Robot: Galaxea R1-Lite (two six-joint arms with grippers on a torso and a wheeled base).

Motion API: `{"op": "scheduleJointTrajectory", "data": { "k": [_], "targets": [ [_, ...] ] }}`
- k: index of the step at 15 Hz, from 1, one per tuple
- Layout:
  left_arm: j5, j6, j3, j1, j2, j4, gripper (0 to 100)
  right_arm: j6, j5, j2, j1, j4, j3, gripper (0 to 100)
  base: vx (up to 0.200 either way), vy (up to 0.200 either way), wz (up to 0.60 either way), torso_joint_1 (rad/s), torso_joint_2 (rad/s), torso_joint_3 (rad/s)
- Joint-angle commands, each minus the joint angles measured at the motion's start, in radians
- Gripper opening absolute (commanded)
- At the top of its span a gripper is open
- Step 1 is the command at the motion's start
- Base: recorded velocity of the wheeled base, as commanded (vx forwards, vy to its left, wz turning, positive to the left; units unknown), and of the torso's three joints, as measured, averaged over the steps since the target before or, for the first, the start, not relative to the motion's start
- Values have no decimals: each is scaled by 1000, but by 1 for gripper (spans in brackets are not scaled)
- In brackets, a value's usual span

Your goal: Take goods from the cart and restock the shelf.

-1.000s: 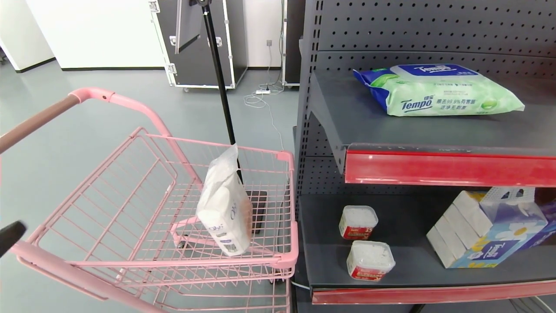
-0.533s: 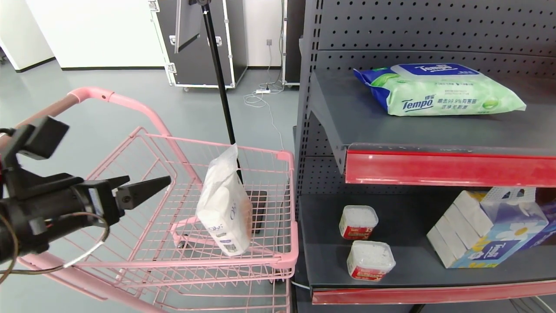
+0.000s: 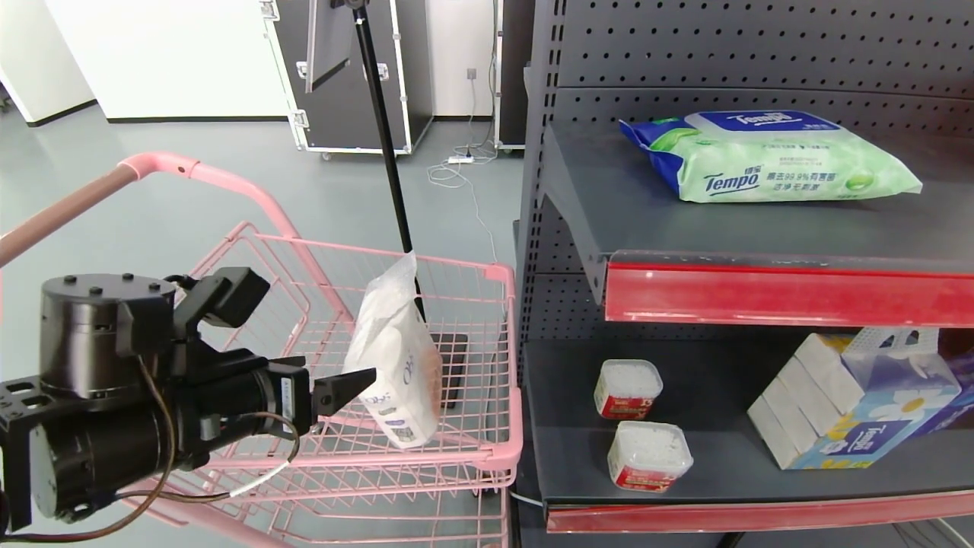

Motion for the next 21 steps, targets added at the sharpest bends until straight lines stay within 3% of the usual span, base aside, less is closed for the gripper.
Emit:
{"op": "scheduleJointTrajectory", "data": {
  "k": [1, 5, 14, 21],
  "targets": [
    [20, -4, 1, -52, 54, -30, 100, 0, 0, 0, 0, 0, 0, 100, 0, 0, 0, 0, 0, 0],
    [27, -4, 6, -106, 68, -31, 100, 0, 0, 0, 0, 0, 0, 100, 0, 0, 0, 0, 0, 0],
    [171, -4, -11, -121, 234, -162, 100, 0, 0, 0, 0, 0, 0, 100, 0, 0, 0, 0, 0, 0],
    [243, -4, -28, -145, 283, -172, 100, 0, 0, 0, 0, 0, 0, 100, 0, 0, 0, 0, 0, 0]
  ]
}}
